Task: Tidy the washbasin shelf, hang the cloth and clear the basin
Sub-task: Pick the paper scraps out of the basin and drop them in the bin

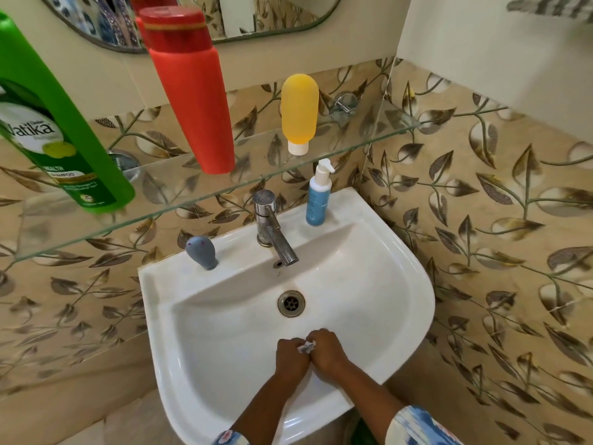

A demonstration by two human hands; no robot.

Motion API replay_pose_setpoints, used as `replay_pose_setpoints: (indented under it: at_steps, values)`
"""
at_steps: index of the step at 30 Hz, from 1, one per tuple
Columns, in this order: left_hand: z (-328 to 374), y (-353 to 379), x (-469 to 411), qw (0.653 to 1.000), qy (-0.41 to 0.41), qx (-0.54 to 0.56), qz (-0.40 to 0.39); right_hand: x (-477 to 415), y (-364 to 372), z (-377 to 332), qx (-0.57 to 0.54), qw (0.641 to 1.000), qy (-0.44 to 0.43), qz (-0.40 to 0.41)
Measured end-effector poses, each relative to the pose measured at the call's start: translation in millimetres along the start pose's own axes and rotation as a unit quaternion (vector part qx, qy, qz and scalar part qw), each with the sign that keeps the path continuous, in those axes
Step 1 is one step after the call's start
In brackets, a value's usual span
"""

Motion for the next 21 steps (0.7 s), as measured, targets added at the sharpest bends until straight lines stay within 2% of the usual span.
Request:
replay_pose_setpoints:
  at_steps: [4, 6, 9, 11, 17, 21]
  values:
    - [0.6, -6.2, 3.8, 0.996, -0.015, 0.086, 0.031, 2.6, -3.5, -5.4, -0.072, 0.997, 0.002, 0.010]
    - [2.1, -10.5, 5.2, 0.993, -0.009, 0.112, 0.044, 5.6, -5.1, -10.9, -0.143, 0.989, 0.010, 0.024]
    - [7.7, -17.3, 5.3, 0.990, 0.009, 0.128, 0.056, 11.5, -7.7, -17.6, -0.293, 0.953, 0.038, 0.060]
    - [12.1, -21.4, 4.0, 0.989, 0.022, 0.131, 0.060, 15.2, -9.3, -20.9, -0.343, 0.934, 0.038, 0.095]
    - [28.0, -27.5, 1.9, 0.988, 0.057, 0.131, 0.065, 33.5, -16.2, -33.8, -0.410, 0.892, 0.050, 0.183]
    - [43.9, -24.1, 12.6, 0.983, 0.140, 0.100, 0.061, 51.6, -23.2, -38.1, -0.448, 0.863, 0.046, 0.230]
Point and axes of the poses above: each hand's wrist, its own x-axis away from the middle knuckle, its own y-axis out of the palm, z = x × y, the point moved 3 cm from there along -x, towards the middle knuckle, and after that the axes turned 6 degrees about -z, right-handed, at the moved point
